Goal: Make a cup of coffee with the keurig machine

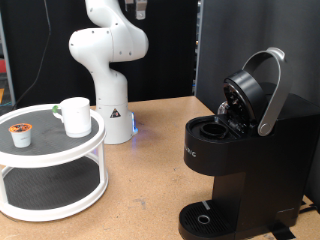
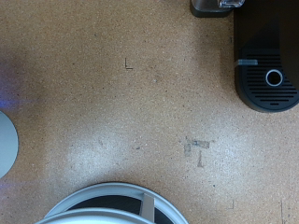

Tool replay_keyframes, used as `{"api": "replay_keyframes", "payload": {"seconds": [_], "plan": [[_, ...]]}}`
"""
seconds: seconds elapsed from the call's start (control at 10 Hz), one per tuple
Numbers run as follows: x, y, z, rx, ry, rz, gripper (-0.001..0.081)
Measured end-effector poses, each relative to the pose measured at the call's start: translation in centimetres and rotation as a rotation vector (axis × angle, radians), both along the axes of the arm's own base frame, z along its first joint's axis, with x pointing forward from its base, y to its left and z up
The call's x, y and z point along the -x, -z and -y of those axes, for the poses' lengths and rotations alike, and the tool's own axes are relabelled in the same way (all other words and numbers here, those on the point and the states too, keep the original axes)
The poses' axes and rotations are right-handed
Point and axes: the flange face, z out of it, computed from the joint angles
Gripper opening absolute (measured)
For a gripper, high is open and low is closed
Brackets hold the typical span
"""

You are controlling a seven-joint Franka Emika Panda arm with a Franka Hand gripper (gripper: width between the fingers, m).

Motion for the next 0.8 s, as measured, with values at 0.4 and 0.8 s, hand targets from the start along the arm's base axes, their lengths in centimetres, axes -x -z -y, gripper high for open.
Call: {"api": "replay_keyframes", "payload": {"seconds": [0.4,0.8], "plan": [[0.4,0.1,6.6,-0.007,0.076,0.004,0.0808],[0.7,0.6,7.8,-0.018,0.041,-0.005,0.0808]]}}
